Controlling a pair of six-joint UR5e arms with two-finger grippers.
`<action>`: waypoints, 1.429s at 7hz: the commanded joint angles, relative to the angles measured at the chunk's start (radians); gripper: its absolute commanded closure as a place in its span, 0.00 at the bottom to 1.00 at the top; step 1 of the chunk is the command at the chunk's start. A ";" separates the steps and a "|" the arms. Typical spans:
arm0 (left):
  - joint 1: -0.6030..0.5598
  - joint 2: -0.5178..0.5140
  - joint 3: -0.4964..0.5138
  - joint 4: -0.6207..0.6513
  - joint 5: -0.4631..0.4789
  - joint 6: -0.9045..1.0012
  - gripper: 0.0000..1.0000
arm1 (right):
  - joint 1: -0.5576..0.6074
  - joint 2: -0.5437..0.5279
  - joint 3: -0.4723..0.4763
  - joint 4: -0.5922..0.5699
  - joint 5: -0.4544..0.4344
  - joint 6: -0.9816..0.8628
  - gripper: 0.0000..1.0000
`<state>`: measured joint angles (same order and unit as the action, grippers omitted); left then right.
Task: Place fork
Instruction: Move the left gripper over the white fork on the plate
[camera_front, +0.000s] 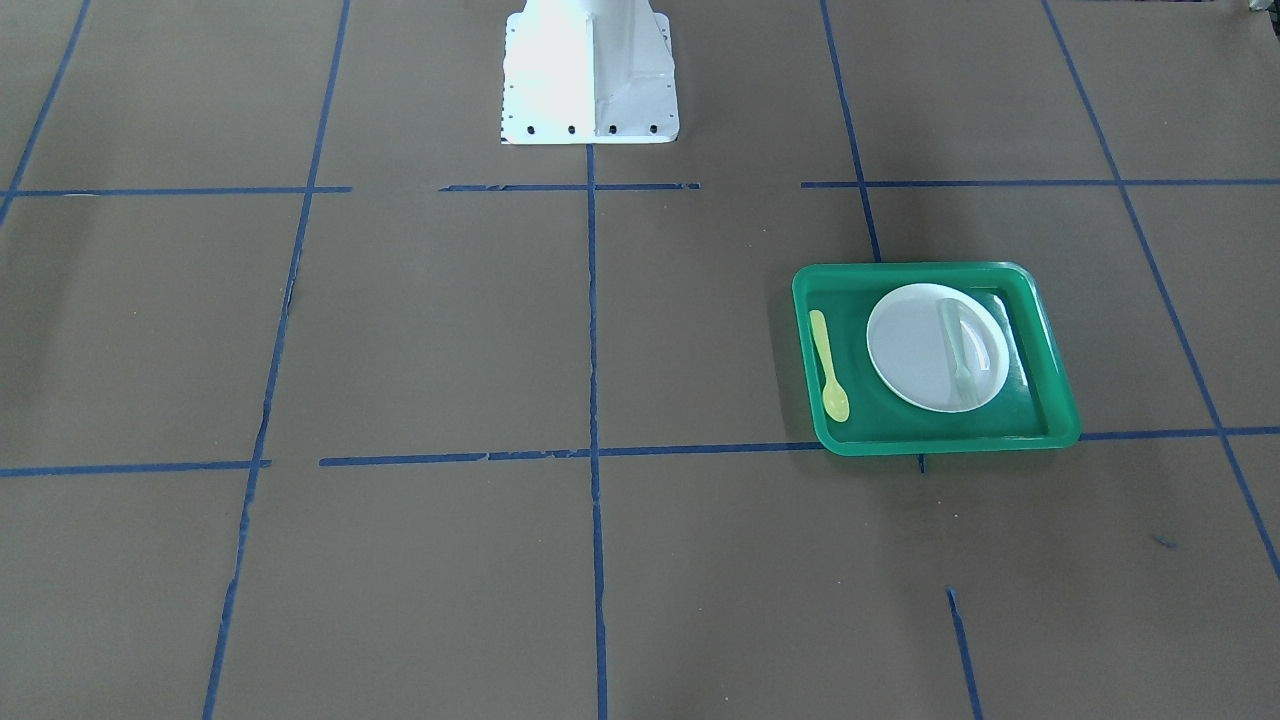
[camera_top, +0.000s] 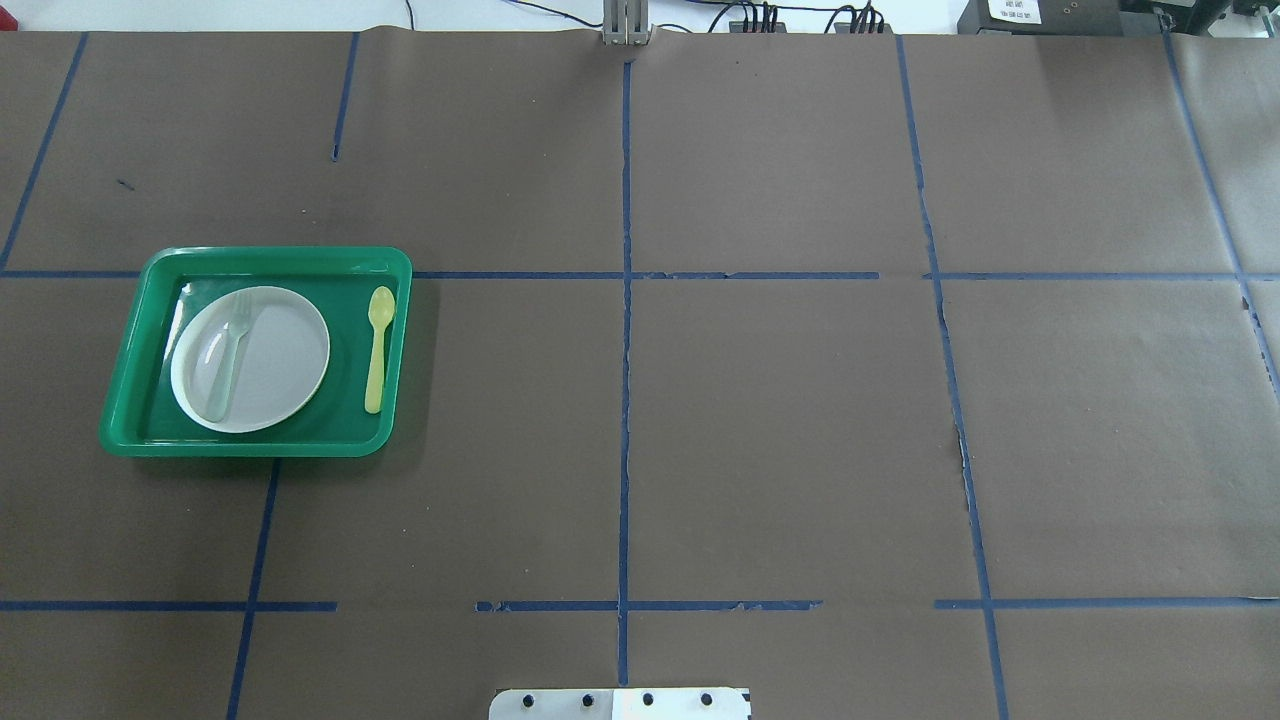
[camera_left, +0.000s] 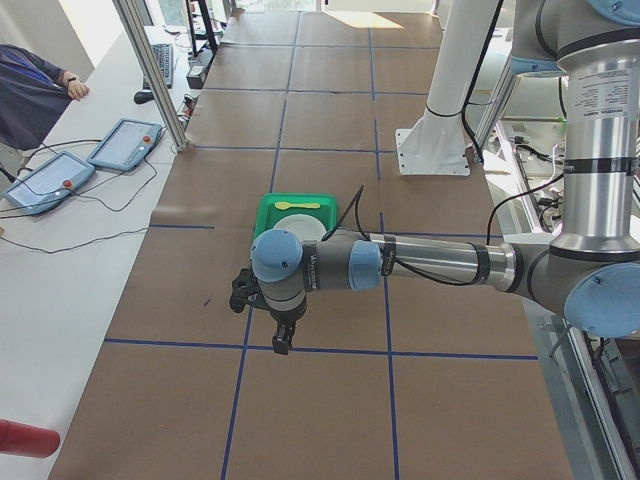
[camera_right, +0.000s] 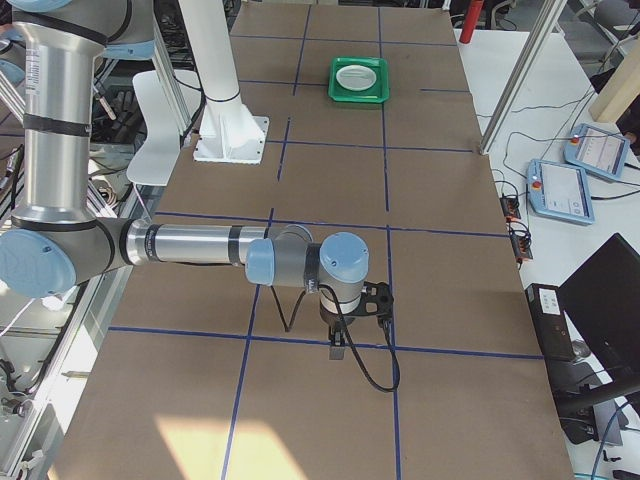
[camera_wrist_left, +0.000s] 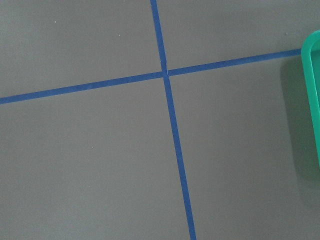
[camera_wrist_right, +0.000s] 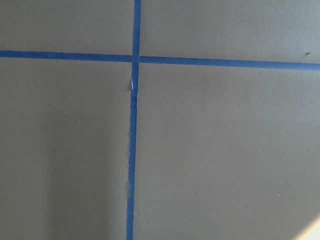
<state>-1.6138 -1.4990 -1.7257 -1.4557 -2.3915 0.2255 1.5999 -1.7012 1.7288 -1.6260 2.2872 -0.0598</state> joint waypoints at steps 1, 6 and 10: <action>0.000 0.003 0.001 0.000 0.000 -0.005 0.00 | 0.000 0.000 0.000 0.000 0.000 0.000 0.00; 0.050 -0.075 -0.017 -0.015 -0.006 -0.011 0.00 | 0.000 0.000 0.000 0.000 0.000 0.000 0.00; 0.392 -0.073 -0.097 -0.392 0.105 -0.578 0.00 | 0.000 0.000 0.000 0.000 0.000 0.000 0.00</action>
<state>-1.3352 -1.5731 -1.8309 -1.6760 -2.3414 -0.1453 1.5999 -1.7012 1.7288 -1.6260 2.2872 -0.0598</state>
